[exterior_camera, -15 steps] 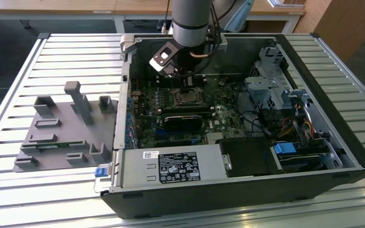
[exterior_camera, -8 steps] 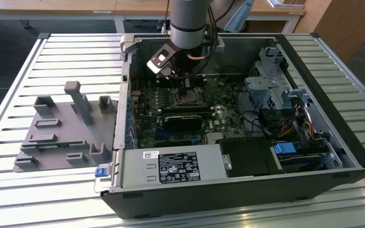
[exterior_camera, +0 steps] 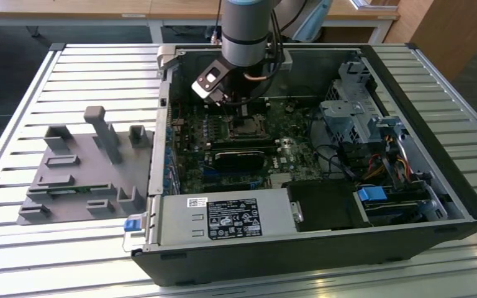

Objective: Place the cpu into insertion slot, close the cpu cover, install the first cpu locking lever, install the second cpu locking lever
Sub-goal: 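Close the cpu cover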

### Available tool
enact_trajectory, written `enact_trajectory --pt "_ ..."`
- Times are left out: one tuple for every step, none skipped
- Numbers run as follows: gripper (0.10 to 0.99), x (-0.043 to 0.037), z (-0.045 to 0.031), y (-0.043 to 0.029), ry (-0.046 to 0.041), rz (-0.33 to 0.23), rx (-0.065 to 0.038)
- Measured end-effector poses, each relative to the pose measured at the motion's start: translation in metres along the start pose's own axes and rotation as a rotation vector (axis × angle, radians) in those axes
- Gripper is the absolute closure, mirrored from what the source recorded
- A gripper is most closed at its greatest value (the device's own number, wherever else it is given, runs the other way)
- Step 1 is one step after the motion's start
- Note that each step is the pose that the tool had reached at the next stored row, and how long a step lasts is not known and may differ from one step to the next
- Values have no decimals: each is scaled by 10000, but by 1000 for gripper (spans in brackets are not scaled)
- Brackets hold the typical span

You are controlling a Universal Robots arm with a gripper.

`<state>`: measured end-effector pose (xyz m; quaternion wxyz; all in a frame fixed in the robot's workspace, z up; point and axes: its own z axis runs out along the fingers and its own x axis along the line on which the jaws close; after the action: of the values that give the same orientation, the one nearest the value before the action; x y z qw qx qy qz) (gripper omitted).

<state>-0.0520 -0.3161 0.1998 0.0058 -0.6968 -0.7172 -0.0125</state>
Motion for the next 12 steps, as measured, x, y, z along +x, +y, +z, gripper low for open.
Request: enact_trajectory --pt "969 0 4 0 -4 0 2" --pt "969 -1 8 2 -8 1 6" --pt "969 -2 12 6 -9 1 7" --pt "969 -2 14 15 -8 2 6" --pt "969 -1 16 26 -4 0 3" --pt "969 -1 17 35 0 0 -1" --pt "969 0 10 40 4 -2 -6" --pt "969 2 2 46 17 -3 -17" --pt "969 3 -13 49 17 -3 -14" --pt "969 2 -40 48 6 -2 -6" --pt "969 2 -78 47 1 0 -2" --pt "969 3 -115 48 4 0 -4"
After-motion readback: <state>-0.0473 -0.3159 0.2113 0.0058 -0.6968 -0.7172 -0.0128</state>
